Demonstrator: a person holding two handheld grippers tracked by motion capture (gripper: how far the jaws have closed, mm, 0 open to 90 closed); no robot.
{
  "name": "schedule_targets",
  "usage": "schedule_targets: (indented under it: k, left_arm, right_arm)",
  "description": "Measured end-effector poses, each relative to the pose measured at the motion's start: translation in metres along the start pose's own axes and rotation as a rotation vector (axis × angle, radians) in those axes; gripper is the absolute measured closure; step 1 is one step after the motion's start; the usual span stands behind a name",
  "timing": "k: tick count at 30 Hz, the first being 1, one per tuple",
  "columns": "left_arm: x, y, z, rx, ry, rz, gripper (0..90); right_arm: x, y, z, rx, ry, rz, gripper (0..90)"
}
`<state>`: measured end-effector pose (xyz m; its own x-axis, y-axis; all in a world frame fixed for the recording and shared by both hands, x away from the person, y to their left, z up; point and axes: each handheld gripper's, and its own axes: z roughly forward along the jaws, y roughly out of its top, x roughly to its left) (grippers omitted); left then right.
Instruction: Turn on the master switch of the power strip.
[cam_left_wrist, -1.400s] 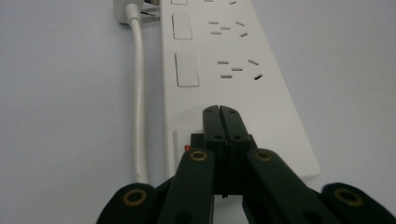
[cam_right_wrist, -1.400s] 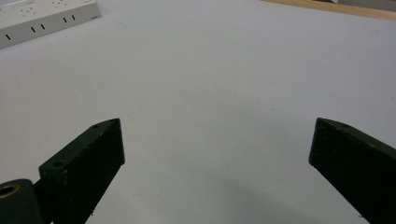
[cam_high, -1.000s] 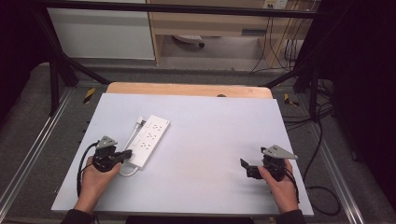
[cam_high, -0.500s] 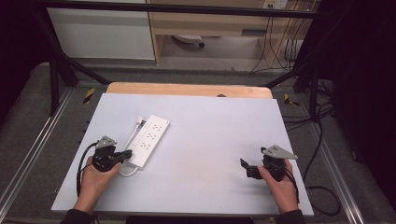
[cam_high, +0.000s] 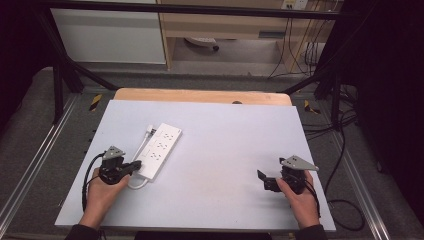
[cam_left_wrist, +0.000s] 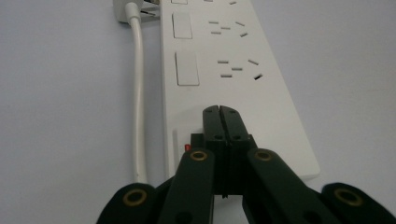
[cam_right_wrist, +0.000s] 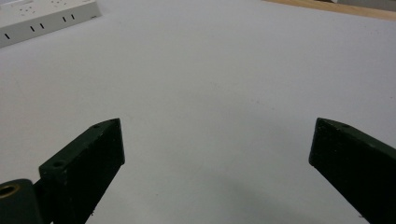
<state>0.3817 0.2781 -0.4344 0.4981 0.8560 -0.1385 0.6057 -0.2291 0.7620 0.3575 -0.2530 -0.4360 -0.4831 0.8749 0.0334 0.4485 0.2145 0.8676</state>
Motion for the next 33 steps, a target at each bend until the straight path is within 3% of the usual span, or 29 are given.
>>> schedule_targets:
  k: [33]
  left_arm:
    - [0.0007,-0.0029,-0.0021,-0.041,-0.006,-0.007,90.0]
  right_arm:
    - [0.0002,0.0006,-0.0007,-0.004,-0.006,-0.002,3.8]
